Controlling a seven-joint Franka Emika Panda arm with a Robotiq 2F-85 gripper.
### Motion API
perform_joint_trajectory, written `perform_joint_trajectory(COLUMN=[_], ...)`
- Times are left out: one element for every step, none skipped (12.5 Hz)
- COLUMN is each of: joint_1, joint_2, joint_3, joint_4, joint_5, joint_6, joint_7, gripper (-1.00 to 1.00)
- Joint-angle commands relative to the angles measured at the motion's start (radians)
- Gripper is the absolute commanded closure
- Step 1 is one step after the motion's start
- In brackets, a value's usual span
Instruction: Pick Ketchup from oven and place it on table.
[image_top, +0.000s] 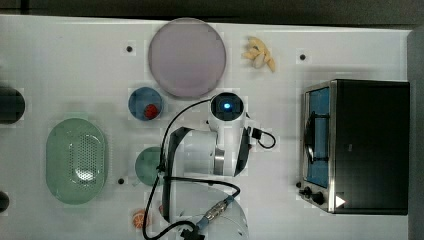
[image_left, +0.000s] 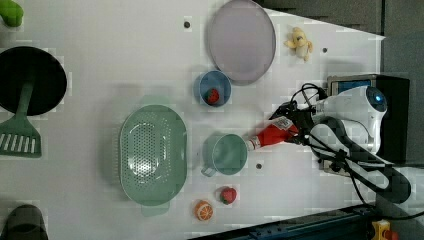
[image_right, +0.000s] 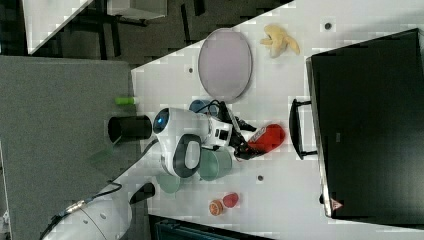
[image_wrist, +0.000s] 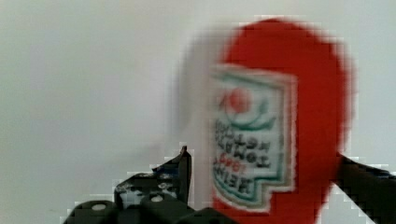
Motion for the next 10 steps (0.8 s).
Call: perform_joint_trajectory(joint_1=[0.011,0.011,0.01,0.01,0.011,0.011,0.011,0.011,0.01,0.009], joint_2=[-0.142,-0.189,-0.238,-0.285,-0.326,-0.361,-0.386,-0.4,-0.405,-0.405], joint_3=[-0.005,-0.008,-0.01,-0.009,-0.008,-0.008,-0.008,-0.008,-0.01,-0.012], joint_4=[0.055,0.079,0.114,0.16,0.213,0.274,0.339,0.405,0.471,0.53], joint_5=[0.005,0.004,0.004,0.003,0.002,0.001,0.001,0.0,-0.003,-0.008], joint_6=[-0.019,-0.044,-0.086,-0.148,-0.233,-0.331,-0.432,-0.523,-0.606,-0.685], joint_7=[0.049,0.05,0.05,0.05,0.05,0.05,0.05,0.05,0.049,0.049], gripper=[-1.0,-1.0,-1.0,-1.0,-1.0,-1.0,-1.0,-1.0,-1.0,-1.0])
